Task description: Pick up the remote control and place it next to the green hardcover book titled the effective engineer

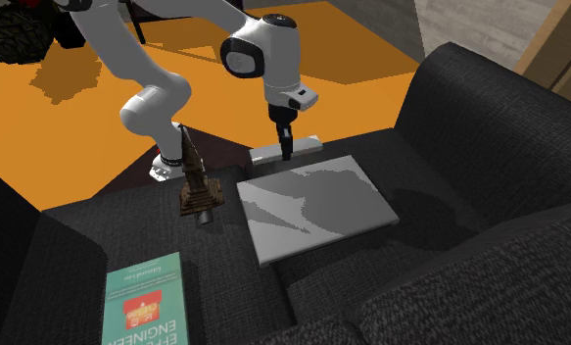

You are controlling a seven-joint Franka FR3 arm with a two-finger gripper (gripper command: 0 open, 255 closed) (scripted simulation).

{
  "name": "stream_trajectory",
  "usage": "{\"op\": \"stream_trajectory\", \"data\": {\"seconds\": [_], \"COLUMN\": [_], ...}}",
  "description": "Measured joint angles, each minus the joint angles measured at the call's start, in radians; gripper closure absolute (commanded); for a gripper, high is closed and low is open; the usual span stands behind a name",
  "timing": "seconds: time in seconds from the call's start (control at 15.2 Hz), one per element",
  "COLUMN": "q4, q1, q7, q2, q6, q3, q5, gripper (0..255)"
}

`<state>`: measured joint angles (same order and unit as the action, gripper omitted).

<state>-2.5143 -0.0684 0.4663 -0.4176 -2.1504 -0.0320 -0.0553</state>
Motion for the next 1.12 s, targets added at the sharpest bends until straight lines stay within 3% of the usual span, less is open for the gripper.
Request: {"op": "stream_trajectory", "data": {"seconds": [0.66, 1.12], "q4": [0.114, 0.256], "q1": [0.101, 0.156], "q7": [0.245, 0.421], "q2": [0.11, 0.249], "q6": [-0.011, -0.017], "q3": [0.176, 0.286], "q5": [-0.048, -0.032], "gripper": [255, 255]}}
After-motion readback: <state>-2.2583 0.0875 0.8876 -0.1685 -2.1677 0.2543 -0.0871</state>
